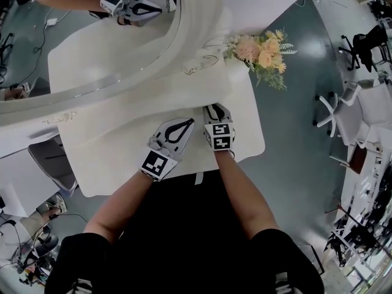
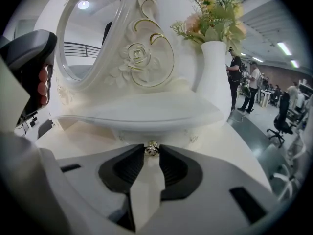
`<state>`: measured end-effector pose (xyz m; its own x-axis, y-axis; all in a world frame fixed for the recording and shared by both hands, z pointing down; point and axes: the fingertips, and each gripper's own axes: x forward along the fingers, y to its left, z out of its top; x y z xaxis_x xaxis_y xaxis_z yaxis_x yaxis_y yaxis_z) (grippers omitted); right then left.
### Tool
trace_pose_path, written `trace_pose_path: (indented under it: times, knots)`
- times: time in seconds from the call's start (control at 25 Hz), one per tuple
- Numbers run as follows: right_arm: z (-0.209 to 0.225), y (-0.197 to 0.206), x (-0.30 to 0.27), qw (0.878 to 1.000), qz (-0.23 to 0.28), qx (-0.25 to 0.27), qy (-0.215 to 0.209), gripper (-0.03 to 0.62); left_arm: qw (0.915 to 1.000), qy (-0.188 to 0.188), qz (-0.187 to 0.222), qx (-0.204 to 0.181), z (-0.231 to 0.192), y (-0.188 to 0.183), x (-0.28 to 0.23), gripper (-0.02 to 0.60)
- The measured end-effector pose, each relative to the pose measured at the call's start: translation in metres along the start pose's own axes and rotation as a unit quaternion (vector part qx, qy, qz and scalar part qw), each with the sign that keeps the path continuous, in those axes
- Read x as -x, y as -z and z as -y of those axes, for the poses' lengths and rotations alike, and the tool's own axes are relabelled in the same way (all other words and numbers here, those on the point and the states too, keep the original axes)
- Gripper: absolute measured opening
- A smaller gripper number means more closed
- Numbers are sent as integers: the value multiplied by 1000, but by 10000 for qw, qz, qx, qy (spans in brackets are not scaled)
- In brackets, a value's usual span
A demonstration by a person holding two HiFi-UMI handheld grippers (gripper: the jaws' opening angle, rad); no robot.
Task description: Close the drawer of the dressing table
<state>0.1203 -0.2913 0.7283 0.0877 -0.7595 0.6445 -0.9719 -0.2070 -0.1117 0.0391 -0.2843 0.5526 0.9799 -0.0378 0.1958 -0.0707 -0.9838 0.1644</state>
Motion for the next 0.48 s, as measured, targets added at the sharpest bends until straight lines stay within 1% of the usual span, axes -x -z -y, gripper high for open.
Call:
trace_pose_path:
  times: [0.16, 0.28, 0.48]
  knots:
    - [-3, 0, 0, 9997, -107, -122, -171, 105, 10000, -21, -7, -28, 0, -2, 3, -6]
    - [-3, 0, 9, 9995, -181, -70, -267, 114, 10000, -62, 35, -51, 2, -5, 3, -6]
    - [-1, -7, 38, 9994, -5, -3, -335, 115, 9997, -216, 95, -89, 11, -12, 7, -6]
